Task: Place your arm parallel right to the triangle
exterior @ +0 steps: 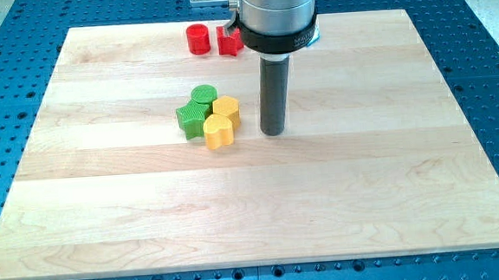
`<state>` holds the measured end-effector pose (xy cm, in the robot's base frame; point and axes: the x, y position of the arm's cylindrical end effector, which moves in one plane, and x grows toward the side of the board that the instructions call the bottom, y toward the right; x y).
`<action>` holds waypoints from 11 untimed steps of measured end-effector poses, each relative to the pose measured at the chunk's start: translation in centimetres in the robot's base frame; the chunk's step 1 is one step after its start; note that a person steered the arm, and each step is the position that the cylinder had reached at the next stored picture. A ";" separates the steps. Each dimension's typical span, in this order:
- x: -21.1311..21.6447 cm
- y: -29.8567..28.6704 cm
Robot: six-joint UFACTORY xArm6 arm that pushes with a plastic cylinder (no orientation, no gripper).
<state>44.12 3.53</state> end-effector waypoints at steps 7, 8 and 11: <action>-1.4 0.0; -1.5 0.0; -8.0 12.4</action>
